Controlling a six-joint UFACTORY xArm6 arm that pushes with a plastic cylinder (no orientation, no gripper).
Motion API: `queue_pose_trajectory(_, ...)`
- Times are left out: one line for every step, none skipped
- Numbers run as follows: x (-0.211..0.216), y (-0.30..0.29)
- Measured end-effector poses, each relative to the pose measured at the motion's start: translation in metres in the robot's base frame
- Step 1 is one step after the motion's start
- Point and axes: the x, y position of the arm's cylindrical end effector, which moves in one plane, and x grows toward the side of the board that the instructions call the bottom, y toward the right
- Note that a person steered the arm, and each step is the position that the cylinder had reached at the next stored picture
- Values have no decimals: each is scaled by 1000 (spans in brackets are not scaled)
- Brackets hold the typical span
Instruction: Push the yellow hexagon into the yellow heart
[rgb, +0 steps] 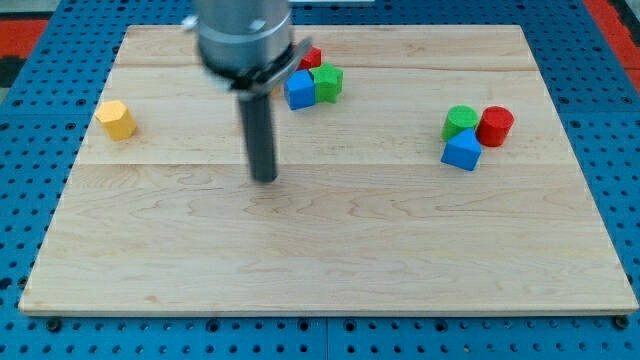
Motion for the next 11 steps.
queue_pose_trajectory(51,-96)
queue_pose_trajectory(26,-179)
queue_pose_trajectory(-42,-209)
queue_pose_trajectory(-114,-197)
queue_pose_trajectory(-170,-138)
queue_pose_trajectory(-155,-111)
queue_pose_trajectory(-159,-187)
queue_pose_trajectory(-137,-211)
queue_pose_trajectory(-105,-171)
queue_pose_trajectory(-119,-74)
queue_pose_trajectory(-111,-58)
